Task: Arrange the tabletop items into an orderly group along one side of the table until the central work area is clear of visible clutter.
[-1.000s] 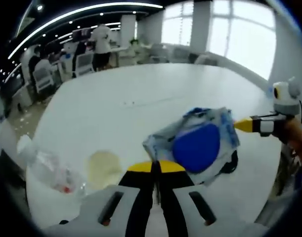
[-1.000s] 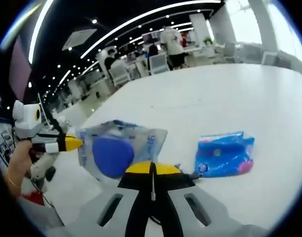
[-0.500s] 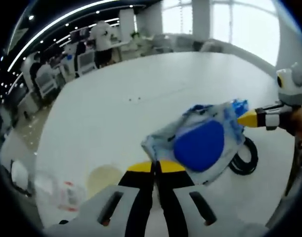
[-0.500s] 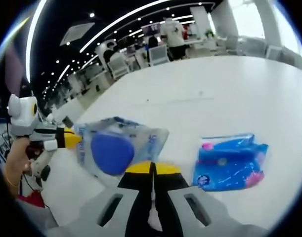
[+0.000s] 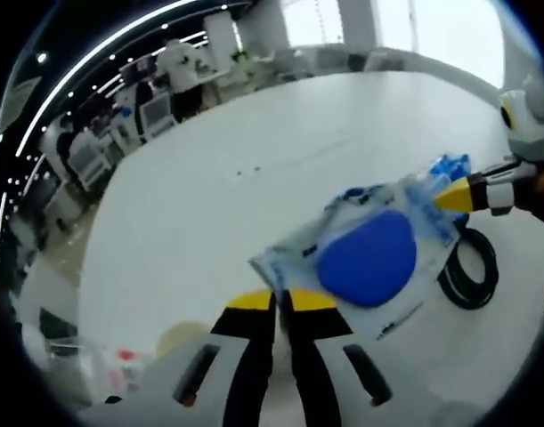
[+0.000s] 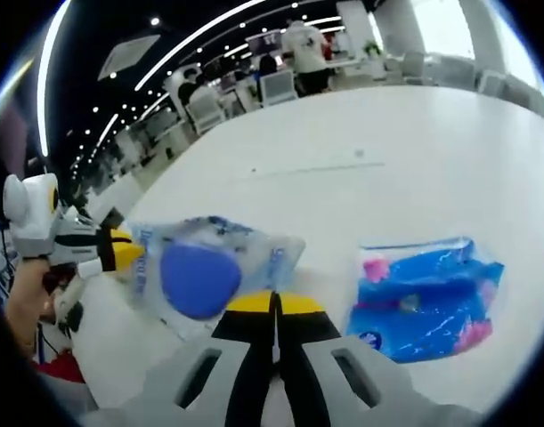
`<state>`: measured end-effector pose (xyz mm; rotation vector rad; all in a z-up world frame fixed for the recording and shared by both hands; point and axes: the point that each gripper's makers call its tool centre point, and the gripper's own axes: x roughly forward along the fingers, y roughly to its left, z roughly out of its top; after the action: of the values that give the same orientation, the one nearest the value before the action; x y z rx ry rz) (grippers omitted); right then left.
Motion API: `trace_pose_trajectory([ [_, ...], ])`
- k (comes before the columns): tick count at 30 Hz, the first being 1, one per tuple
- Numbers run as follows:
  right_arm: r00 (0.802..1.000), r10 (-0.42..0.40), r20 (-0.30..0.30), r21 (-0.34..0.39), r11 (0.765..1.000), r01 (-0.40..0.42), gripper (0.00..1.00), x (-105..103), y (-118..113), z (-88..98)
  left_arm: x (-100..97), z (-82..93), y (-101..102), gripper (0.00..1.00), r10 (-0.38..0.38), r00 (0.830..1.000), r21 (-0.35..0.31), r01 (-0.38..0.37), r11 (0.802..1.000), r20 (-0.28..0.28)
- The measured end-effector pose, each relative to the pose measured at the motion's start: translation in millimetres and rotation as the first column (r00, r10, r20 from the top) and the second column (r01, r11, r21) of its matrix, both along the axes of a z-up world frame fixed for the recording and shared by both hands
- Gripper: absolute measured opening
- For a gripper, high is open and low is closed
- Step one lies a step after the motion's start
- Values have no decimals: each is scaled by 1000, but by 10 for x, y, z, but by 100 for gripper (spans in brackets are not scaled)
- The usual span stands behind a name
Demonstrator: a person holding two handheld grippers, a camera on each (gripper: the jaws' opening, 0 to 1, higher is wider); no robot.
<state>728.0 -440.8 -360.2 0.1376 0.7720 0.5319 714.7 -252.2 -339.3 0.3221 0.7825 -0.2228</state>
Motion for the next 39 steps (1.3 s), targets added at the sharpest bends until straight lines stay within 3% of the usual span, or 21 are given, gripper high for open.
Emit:
trace_pose_trajectory([
  [3, 1000, -6, -2, -16, 1000, 6, 1, 18, -13, -31, 22, -32, 14, 3, -6, 1000, 33, 5, 999, 7],
  [5, 1000, -11, -3, -22, 1000, 11, 1, 23, -17, -44, 114, 41, -1, 5, -73, 994, 103, 64, 993, 79],
  [7, 1000, -8, -4, -26, 1000, 8, 1, 34, 0, -58, 93, 26, -20, 4, -74, 995, 129, 65, 990, 68],
  [10, 1000, 14, -2, -45, 999, -14, 1, 47, 23, -96, 88, 17, -95, 4, -80, 995, 88, 74, 993, 68],
  [14, 1000, 21, 6, -51, 998, -20, 1, 71, -2, -94, 69, -7, -117, 8, -84, 995, 90, 78, 993, 63],
  [19, 999, 21, 24, -78, 997, -19, 1, 102, -37, -112, 22, -19, -150, 11, -81, 996, 44, 79, 996, 46],
  [24, 997, -14, 71, -97, 995, 21, 1, 168, -67, -24, -39, 45, -176, 18, -86, 995, 5, 86, 996, 47],
  [28, 997, -37, 74, -61, 997, 42, 3, 155, -41, 59, -80, 142, -217, 22, -89, 994, -50, 92, 995, 62],
  [39, 997, 13, 76, -50, 999, -9, 34, -96, 70, 257, -269, 424, -234, 39, -80, 992, -136, 93, 986, 96],
])
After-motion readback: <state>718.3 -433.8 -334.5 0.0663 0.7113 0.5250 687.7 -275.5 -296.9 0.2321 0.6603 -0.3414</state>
